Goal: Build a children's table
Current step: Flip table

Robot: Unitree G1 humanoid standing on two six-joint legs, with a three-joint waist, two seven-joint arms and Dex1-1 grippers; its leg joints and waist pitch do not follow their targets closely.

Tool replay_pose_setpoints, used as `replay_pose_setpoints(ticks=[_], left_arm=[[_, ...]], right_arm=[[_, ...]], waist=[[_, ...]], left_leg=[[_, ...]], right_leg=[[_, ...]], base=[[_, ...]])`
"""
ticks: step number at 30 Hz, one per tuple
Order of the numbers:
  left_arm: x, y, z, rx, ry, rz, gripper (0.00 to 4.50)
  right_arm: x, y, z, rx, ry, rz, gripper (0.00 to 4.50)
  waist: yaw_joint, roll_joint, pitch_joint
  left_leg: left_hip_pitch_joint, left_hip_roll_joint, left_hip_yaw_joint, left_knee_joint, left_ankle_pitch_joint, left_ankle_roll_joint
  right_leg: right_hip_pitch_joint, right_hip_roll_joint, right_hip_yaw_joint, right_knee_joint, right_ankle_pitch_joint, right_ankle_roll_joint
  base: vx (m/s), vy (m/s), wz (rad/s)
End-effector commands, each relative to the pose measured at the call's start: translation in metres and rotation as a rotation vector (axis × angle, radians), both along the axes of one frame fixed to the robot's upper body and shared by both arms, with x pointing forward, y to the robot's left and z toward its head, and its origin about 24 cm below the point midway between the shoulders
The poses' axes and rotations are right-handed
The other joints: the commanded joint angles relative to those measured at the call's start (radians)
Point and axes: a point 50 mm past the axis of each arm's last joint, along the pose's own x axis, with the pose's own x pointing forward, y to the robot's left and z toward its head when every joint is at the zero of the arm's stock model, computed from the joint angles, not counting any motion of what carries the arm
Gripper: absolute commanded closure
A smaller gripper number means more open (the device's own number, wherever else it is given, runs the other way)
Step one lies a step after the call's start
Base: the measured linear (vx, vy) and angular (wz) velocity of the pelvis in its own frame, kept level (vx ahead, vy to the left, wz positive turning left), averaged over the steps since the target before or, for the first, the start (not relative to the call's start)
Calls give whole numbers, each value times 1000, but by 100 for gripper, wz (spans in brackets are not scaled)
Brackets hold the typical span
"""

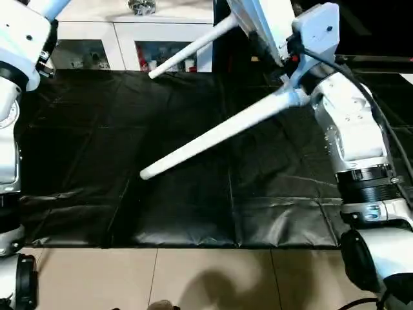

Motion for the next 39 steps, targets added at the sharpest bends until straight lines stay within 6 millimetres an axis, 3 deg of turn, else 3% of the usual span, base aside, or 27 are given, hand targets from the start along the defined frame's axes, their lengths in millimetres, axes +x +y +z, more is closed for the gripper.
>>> replay_pose_setpoints(ticks=[1,3,5,8,11,12,13,14,16,17,18,23,26,33,35,39], left_arm=[[9,-5,-23,-146,87,-49,280],[9,-5,-23,-143,89,-49,280],[9,-4,-23,-140,93,-48,280],[9,-3,-22,-137,93,-48,280],[10,-3,-22,-135,97,-56,280],[10,-3,-22,-136,98,-56,280],[10,-3,-22,-136,99,-56,280],[10,-2,-23,-139,104,-54,280],[10,-2,-23,-139,106,-55,280],[9,-3,-23,-139,107,-57,280],[9,-3,-23,-139,107,-57,280],[9,-4,-22,-133,110,-60,280],[9,-4,-23,-134,111,-60,280],[8,-4,-24,-138,113,-58,280],[8,-4,-26,-144,121,-62,280],[9,-4,-28,-148,128,-66,280]], right_arm=[[-9,16,4,-35,-68,92,19],[-17,17,14,-6,-146,134,1],[-35,26,25,95,-173,314,0],[-47,38,14,127,-50,497,0],[-49,49,-34,66,221,566,0],[-52,52,-59,75,327,585,0],[-53,54,-67,83,363,592,0],[-57,58,-97,119,462,580,0],[-57,59,-110,136,524,562,0],[-59,59,-130,142,593,538,0],[-59,59,-130,142,593,538,0],[-70,52,-174,171,831,486,0],[-58,40,-192,205,885,313,0],[-39,38,-187,370,866,282,0],[-31,45,-173,476,774,400,0],[-24,48,-171,518,754,394,0]], waist=[[-1,3,-68],[1,2,-69],[3,4,-68],[5,8,-68],[7,9,-63],[12,9,-65],[14,9,-65],[16,10,-66],[18,7,-68],[19,5,-69],[19,6,-66],[20,3,-65],[17,2,-65],[15,1,-66],[14,2,-66],[14,5,-68]], left_leg=[[17,37,-17,-63,-227,-26],[17,38,-17,-63,-226,-20],[17,40,-19,-64,-234,-5],[19,44,-24,-70,-237,11],[21,44,-23,-75,-270,-13],[23,42,-23,-75,-278,-24],[24,43,-23,-75,-282,-26],[22,42,-23,-75,-292,-32],[18,42,-26,-76,-283,-36],[17,43,-26,-76,-272,-34],[15,44,-26,-77,-270,-35],[16,44,-27,-78,-274,-33],[15,43,-25,-78,-263,-39],[17,45,-24,-77,-266,-34],[16,46,-25,-76,-281,-27],[16,48,-24,-76,-246,-23]], right_leg=[[38,-69,44,-82,-203,-150],[38,-69,44,-81,-186,-150],[40,-69,45,-82,-176,-144],[40,-67,44,-82,-158,-142],[35,-67,45,-89,-206,-149],[36,-70,46,-91,-227,-148],[35,-71,47,-93,-235,-145],[33,-74,48,-94,-251,-143],[36,-76,47,-94,-254,-142],[36,-77,46,-92,-245,-143],[34,-77,46,-92,-248,-142],[35,-78,47,-96,-267,-131],[33,-79,46,-95,-265,-141],[32,-82,48,-93,-270,-142],[33,-85,48,-92,-263,-153],[34,-83,45,-85,-192,-181]], base=[[0,0,0],[0,0,0],[0,0,0],[0,0,0],[0,0,0],[0,0,0],[0,0,0],[0,0,0],[0,0,0],[0,0,0],[0,0,0],[0,0,0],[0,0,0],[0,0,0],[0,0,0],[0,0,0]])
